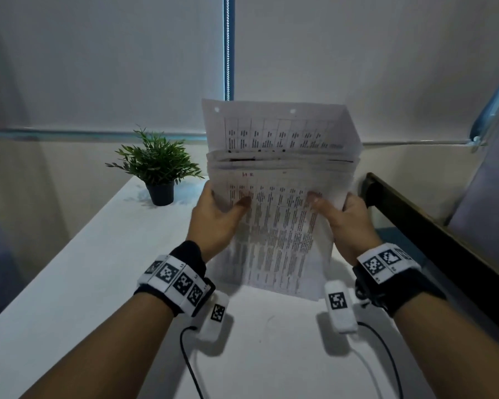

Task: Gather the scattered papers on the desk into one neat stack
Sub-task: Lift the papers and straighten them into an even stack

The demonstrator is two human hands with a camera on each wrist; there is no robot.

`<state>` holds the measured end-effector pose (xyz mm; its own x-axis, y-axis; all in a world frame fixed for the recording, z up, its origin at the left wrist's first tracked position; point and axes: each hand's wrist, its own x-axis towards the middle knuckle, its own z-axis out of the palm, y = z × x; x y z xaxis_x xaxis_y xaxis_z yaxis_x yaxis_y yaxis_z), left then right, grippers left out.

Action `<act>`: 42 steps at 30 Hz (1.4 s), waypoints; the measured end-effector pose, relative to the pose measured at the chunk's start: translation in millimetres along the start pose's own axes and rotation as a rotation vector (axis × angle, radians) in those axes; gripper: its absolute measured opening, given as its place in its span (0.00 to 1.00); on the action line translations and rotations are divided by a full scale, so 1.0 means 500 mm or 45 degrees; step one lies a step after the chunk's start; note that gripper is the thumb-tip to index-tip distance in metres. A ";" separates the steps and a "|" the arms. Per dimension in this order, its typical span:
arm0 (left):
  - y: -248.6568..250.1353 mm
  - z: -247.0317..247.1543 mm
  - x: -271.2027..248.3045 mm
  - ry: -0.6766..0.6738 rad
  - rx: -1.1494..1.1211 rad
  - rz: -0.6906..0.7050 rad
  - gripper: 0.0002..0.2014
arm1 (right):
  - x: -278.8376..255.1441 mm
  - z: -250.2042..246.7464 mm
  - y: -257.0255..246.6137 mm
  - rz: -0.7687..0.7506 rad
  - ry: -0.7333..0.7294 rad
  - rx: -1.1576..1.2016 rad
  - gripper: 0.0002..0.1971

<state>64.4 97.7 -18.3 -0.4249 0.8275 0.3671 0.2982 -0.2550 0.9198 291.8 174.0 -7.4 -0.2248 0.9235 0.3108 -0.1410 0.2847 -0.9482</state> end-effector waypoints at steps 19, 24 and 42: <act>-0.131 -0.050 -0.041 -0.838 0.784 -0.462 0.15 | 0.041 -0.012 0.106 0.401 -0.023 -1.213 0.16; -0.125 -0.039 -0.047 -0.795 0.691 -0.423 0.16 | 0.060 0.023 0.106 0.494 -0.023 -1.310 0.21; -0.127 -0.046 -0.024 -0.674 0.670 -0.365 0.21 | 0.078 -0.024 0.101 0.559 0.079 -1.274 0.11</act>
<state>31.0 92.3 -77.9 -0.1234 0.9863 -0.1096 0.6594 0.1640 0.7337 287.5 227.2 -43.9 -0.0112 0.9989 -0.0445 0.7931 -0.0182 -0.6088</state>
